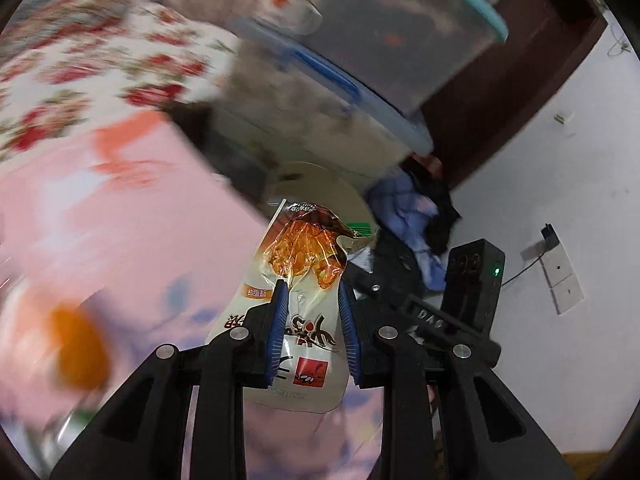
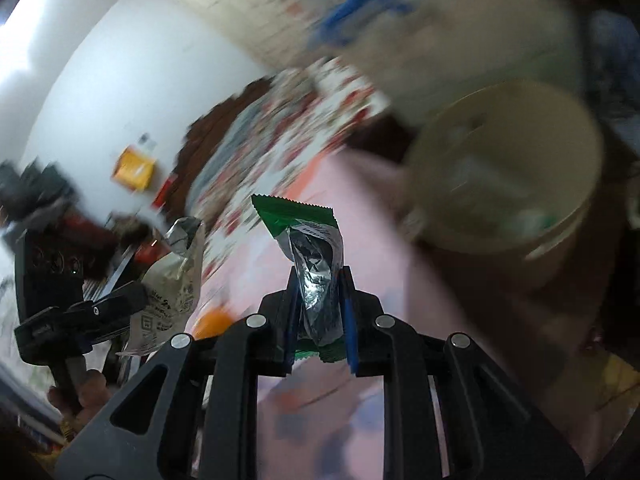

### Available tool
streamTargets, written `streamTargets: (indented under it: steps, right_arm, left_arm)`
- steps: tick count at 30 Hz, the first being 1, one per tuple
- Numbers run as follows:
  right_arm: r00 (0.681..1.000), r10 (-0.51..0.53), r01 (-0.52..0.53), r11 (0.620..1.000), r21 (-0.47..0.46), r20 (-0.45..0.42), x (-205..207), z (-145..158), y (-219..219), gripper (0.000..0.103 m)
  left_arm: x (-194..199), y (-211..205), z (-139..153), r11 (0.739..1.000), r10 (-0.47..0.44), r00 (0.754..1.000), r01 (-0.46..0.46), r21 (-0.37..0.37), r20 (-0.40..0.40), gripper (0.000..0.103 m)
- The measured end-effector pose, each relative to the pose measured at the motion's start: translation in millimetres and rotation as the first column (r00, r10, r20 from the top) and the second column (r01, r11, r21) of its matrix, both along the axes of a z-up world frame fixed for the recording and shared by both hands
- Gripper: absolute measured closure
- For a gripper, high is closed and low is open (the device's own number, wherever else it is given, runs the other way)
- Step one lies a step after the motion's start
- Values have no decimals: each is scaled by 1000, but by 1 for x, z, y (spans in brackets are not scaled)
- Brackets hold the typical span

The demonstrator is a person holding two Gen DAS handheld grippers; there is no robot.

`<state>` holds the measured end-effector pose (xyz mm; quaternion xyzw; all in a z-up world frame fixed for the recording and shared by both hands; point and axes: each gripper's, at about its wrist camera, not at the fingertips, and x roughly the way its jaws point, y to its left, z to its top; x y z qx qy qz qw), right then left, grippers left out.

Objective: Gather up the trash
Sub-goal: 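Carry both wrappers to the wastebasket and open both tools over it, then grasp the yellow spice box with the left tool while the right tool grasps crumpled tissue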

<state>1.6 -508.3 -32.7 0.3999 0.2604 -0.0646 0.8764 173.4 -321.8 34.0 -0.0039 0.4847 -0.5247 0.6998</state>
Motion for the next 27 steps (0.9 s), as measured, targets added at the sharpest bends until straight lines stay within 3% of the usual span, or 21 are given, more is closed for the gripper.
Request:
streamTargets:
  steps: [4,7,8,9,10,11,12,15,22,27]
  right_arm:
    - [992,-118,117,993,-7,-48,-6,-8,-59,82]
    - [984,-155,155,988,-14,-86,-5,-19,-89,79]
    - [982,-161,160,987,-19,-97,-4,-22,-95,77]
    - [980,-167,166,986,-21,-111,-3,-26,-101,62]
    - [976,-179,178,984,-20,-121,-4,-29,-106,48]
    - [973,-196,195,981,-22,-121,-3,-29,-107,25]
    - [970,-222,220,975,-36,-99,-7,-27,-109,24]
    - [971,-227,223,973,-55,-69,-16,-20,-103,26]
    - [988,-153,154,987,-44,26,-32,3,-53,26]
    - [999,-17,17,1000,-3,46,-24,4,8,31]
  left_arm:
    - [15,-105,-24,995,-85,994,87,39,-69,79]
    - [18,-156,-42,993,-89,993,95,73,-84,77]
    - [19,-165,-48,993,-78,993,85,83,-85,61]
    - [21,-172,-53,993,-63,994,72,98,-89,45]
    - [24,-178,-60,992,-10,996,20,123,-85,22]
    - [26,-177,-62,992,26,996,-16,124,-82,22]
    - [30,-177,-63,992,44,995,-33,121,-89,23]
    - [32,-158,-59,994,66,989,-53,99,-130,26]
    - [-25,-61,-4,997,60,997,-62,40,58,27]
    - [-76,24,4,997,48,988,-56,47,148,27]
